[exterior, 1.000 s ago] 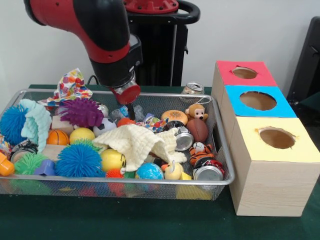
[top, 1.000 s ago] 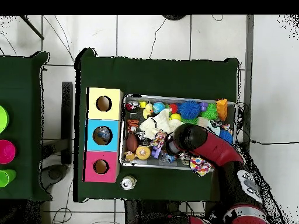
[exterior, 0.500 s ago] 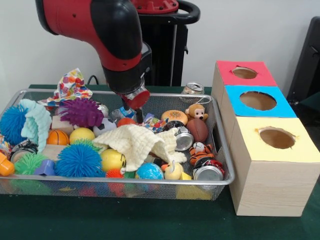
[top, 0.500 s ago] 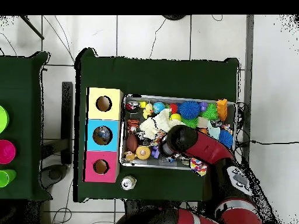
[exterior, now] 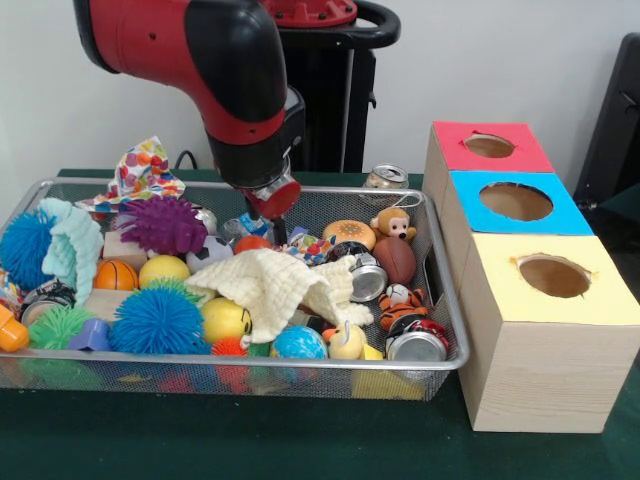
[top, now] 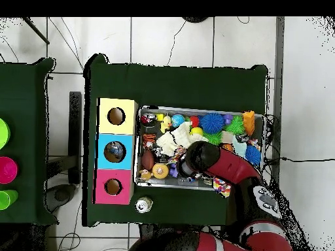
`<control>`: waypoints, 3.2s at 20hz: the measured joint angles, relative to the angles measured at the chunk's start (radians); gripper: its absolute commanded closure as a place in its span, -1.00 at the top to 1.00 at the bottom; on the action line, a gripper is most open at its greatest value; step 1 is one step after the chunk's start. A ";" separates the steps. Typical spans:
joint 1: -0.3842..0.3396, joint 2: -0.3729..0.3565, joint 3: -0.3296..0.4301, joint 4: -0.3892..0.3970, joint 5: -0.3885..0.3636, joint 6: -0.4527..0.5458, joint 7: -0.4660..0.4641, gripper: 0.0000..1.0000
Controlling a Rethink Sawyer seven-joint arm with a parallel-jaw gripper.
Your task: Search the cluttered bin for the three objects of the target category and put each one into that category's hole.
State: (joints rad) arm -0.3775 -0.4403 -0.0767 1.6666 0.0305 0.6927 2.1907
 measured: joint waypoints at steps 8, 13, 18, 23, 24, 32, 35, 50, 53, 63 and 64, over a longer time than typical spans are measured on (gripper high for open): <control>-0.006 -0.036 0.000 0.021 0.000 0.000 0.000 1.00; -0.010 -0.057 0.000 0.038 0.000 0.000 0.000 1.00; -0.014 -0.064 0.000 0.044 0.000 0.000 0.000 1.00; -0.019 -0.065 0.000 0.054 -0.007 0.000 0.000 1.00; -0.020 -0.065 0.000 0.055 -0.008 0.000 0.000 1.00; -0.067 -0.072 0.000 0.131 -0.053 0.000 0.000 1.00; -0.085 -0.072 0.000 0.162 -0.068 -0.001 0.000 1.00; -0.095 -0.059 0.004 0.175 -0.088 -0.073 0.000 1.00; -0.095 -0.062 0.005 0.175 -0.088 -0.073 0.000 1.00; -0.094 -0.101 0.006 0.175 -0.088 -0.039 0.000 1.00; -0.094 -0.106 0.006 0.175 -0.088 -0.028 0.000 1.00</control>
State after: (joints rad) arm -0.4720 -0.5463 -0.0707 1.8411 -0.0577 0.6650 2.1907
